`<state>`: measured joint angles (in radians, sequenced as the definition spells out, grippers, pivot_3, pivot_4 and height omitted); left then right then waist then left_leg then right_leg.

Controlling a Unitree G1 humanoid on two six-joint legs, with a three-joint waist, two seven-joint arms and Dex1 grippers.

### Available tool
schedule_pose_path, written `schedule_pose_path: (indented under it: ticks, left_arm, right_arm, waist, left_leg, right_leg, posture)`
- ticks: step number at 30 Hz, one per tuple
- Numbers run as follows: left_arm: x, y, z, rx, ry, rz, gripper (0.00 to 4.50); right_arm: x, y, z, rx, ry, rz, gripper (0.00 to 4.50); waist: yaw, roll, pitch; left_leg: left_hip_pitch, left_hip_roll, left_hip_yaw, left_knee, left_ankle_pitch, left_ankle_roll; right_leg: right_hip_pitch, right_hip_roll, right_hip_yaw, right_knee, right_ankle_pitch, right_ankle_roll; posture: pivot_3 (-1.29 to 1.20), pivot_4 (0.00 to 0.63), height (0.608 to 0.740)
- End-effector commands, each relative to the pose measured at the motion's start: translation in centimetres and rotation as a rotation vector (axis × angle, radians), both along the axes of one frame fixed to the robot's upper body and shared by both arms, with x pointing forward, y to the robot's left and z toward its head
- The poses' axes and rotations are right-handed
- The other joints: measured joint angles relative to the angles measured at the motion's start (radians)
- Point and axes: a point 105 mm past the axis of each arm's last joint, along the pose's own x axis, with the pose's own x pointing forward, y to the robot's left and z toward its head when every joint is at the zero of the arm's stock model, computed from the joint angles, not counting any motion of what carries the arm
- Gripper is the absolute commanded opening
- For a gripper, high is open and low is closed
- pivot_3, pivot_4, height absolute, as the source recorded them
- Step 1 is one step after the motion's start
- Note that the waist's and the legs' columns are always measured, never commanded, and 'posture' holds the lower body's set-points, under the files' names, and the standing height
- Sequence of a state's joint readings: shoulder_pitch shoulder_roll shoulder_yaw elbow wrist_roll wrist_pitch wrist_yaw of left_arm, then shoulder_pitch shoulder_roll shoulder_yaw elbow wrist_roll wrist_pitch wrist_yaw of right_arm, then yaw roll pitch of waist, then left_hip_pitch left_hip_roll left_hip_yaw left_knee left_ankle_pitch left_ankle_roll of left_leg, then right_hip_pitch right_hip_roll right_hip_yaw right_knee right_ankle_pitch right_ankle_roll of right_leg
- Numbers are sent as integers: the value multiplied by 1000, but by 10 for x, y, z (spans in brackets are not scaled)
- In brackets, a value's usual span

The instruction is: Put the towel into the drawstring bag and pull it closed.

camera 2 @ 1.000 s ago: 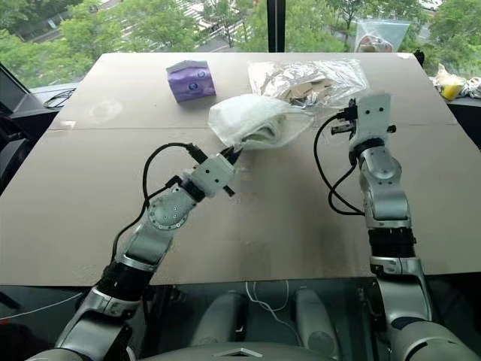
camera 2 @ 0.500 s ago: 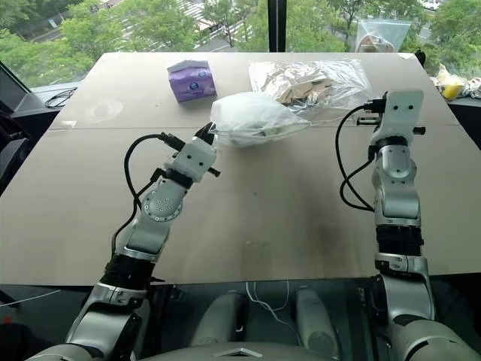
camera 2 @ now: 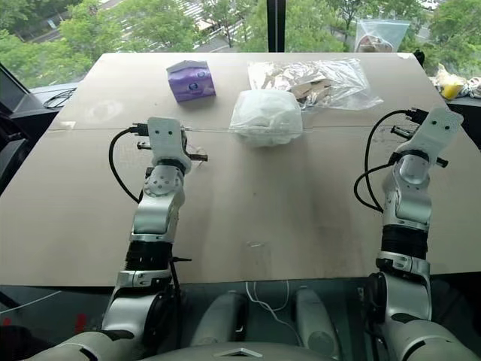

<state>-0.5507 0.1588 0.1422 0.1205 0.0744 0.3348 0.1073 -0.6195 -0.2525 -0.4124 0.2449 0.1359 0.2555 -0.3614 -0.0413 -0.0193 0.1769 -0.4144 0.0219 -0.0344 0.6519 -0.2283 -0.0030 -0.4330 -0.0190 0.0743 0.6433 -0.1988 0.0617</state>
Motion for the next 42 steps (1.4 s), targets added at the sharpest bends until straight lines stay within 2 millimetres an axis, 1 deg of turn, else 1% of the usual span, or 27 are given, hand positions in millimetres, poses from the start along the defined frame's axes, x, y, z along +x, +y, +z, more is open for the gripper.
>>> schedule_pose_path:
  ticks: [1,6,12,17,22,27,34,35,36,37,39,40,41,42]
  left_arm:
    - [-7,52,6,-61,-15,209,70]
    - [-8,56,8,-60,-23,229,70]
    - [-11,59,5,-82,-17,254,70]
    - [-18,77,6,-141,-31,355,70]
    - [-24,89,2,-191,-29,434,70]
    - [-26,91,-1,-214,-22,459,70]
    - [-27,92,-2,-214,-20,468,70]
    - [-26,91,-3,-215,-12,462,70]
    - [-25,89,-5,-215,-2,444,70]
    - [-21,83,-6,-214,9,409,70]
    - [-11,61,-9,-225,37,280,70]
    - [-5,45,-12,-232,61,192,70]
    - [3,15,-19,-269,112,17,70]
    - [5,-11,-22,-297,143,-133,70]
  right_arm:
    - [-28,-48,-1,133,-45,-224,0]
    - [-38,-58,-11,204,-36,-306,0]
    - [-38,-55,-19,265,-33,-315,0]
    - [-48,-64,-27,346,-41,-397,0]
    - [-56,-69,-34,412,-47,-458,0]
    - [-59,-69,-38,448,-46,-475,0]
    - [-57,-66,-37,463,-47,-449,0]
    - [-52,-63,-36,454,-42,-411,0]
    - [-42,-55,-33,437,-26,-332,0]
    - [-28,-43,-30,416,-7,-218,0]
    - [-2,-8,-23,348,45,34,0]
    - [6,9,-20,300,73,146,0]
    - [13,29,-15,222,96,270,0]
    - [16,44,-11,158,107,360,0]
  waist:
    - [-1,0,0]
    - [-2,0,0]
    - [-1,0,0]
    - [-1,0,0]
    - [-1,0,0]
    - [-1,0,0]
    - [-1,0,0]
    - [-1,0,0]
    - [-2,0,0]
    - [-2,0,0]
    - [-4,0,0]
    - [-5,0,0]
    - [-4,0,0]
    - [-4,0,0]
  left_leg:
    - [0,0,0,0,0,0]
    - [0,0,0,-1,0,0]
    - [0,0,0,0,0,0]
    - [0,0,0,0,0,0]
    - [0,0,0,0,0,0]
    - [0,0,0,0,0,0]
    - [0,0,0,0,0,0]
    - [0,0,0,0,0,0]
    - [0,0,0,0,0,0]
    - [0,0,0,0,0,0]
    - [0,0,0,0,0,0]
    - [0,0,1,0,0,0]
    - [1,0,1,0,0,0]
    - [1,0,0,0,0,0]
  right_leg:
    - [0,0,0,0,0,0]
    - [0,0,0,0,0,0]
    - [0,0,0,0,0,0]
    - [0,0,0,0,0,0]
    - [0,0,0,0,0,0]
    - [0,0,0,0,0,0]
    - [0,0,0,0,0,0]
    - [0,0,0,0,0,0]
    - [0,0,0,0,0,0]
    - [0,0,0,0,0,0]
    - [0,0,0,0,0,0]
    - [0,0,1,0,0,0]
    - [0,1,1,0,0,0]
    - [0,1,0,0,0,0]
  posture:
    - [0,150,740]
    - [0,150,740]
    - [0,150,740]
    - [0,150,740]
    - [0,150,740]
    - [0,150,740]
    - [0,150,740]
    - [0,150,740]
    - [0,150,740]
    - [0,150,740]
    - [0,150,740]
    - [0,150,740]
    - [0,150,740]
    - [0,150,740]
